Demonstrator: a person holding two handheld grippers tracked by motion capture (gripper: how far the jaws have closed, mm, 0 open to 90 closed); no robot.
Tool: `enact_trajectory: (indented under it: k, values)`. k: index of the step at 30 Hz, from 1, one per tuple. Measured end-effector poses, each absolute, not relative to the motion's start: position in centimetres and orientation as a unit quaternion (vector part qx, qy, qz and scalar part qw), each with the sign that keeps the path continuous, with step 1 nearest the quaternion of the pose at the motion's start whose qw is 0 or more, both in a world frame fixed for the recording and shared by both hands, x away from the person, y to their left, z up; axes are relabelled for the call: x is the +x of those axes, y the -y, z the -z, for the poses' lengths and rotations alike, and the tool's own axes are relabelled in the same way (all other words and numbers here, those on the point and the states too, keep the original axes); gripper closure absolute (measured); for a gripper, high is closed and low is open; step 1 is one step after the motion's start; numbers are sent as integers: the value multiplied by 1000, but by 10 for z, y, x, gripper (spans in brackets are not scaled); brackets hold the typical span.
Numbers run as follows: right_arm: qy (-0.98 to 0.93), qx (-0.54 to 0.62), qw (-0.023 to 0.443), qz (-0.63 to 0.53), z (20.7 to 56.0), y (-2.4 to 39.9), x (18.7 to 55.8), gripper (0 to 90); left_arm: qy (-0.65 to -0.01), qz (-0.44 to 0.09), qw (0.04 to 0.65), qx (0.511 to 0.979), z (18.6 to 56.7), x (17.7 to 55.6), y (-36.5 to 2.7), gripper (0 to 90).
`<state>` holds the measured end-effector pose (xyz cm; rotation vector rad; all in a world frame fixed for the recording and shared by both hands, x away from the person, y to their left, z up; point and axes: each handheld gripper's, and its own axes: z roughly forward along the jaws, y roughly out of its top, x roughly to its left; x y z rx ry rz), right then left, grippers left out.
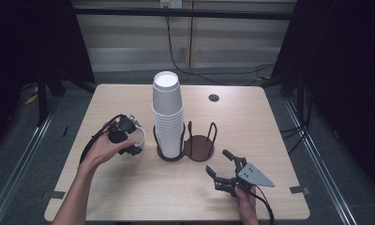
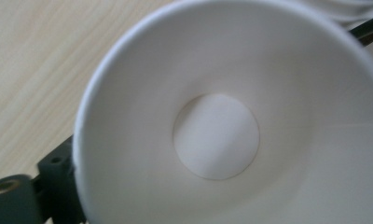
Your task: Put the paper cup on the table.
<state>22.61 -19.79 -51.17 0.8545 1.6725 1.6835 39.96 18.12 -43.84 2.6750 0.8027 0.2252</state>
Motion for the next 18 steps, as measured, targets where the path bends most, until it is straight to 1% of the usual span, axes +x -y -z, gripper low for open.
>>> enact_trajectory:
  k: [3, 6, 11, 12, 18]
  values:
    - [-632, 323, 305, -636, 512, 198, 226, 147, -288, -68, 178, 938, 441, 399, -184, 87]
    - [-632, 323, 305, -636, 512, 198, 226, 146, -288, -72, 177, 938, 442, 397, -188, 117]
    - [-632, 323, 305, -636, 512, 198, 226, 145, -288, -81, 196, 934, 444, 393, -196, 122]
    - [-632, 323, 305, -636, 512, 198, 226, 145, -292, -74, 202, 932, 446, 390, -199, 134]
    - [-631, 323, 305, -636, 512, 198, 226, 145, -297, -76, 217, 927, 448, 385, -212, 155]
